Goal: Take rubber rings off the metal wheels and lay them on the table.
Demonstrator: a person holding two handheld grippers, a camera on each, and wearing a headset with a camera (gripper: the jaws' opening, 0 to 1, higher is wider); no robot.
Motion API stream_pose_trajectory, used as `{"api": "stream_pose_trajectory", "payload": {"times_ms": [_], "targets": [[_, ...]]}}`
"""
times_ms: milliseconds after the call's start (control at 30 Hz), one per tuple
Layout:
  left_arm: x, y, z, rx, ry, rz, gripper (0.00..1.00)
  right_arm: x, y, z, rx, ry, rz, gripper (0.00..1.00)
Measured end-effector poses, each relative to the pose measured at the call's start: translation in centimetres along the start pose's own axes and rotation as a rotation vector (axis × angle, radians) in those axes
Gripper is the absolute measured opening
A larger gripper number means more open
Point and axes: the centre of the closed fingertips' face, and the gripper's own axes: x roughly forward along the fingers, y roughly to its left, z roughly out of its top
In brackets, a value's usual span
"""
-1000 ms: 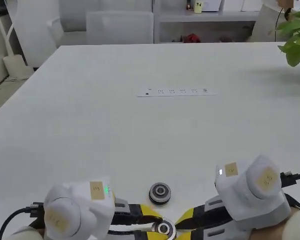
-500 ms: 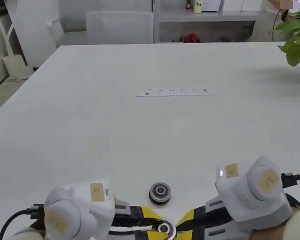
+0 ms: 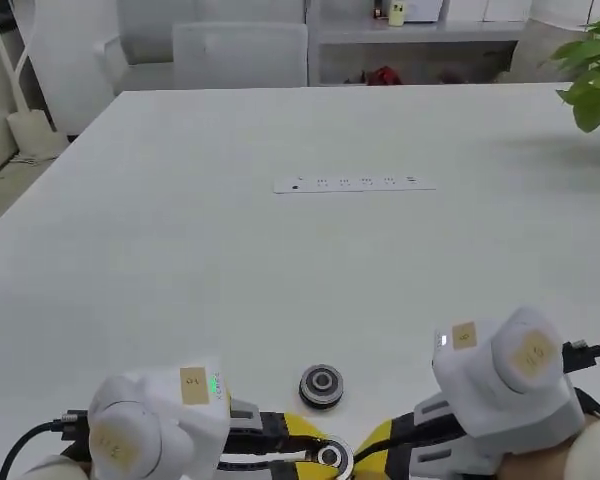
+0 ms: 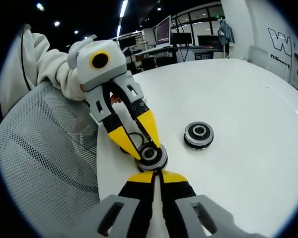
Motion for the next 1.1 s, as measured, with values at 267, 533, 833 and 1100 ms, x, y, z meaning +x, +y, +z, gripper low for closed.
{"api": "stream_pose_trajectory", "payload": {"times_ms": [267, 533, 833, 1100], "targets": [[0.1, 0.0, 0.0, 0.001, -0.002, 0.002, 0.14, -0.1, -0.2, 0.0, 0.077, 0.011, -0.003, 0.00], [0.1, 0.0, 0.0, 0.005, -0.003, 0.005, 0.14, -0.6, -0.4, 0.1, 0.177, -0.001, 0.005, 0.00], [0.1, 0.0, 0.0, 0.011, -0.002, 0.007, 0.14, -0.9, -0.4, 0.5, 0.246, -0.027, 0.020, 0.00], [0.1, 0.1, -0.1, 0.013, -0.002, 0.013, 0.14, -1.3, -0.7, 1.1, 0.341, -0.078, 0.036, 0.00]]}}
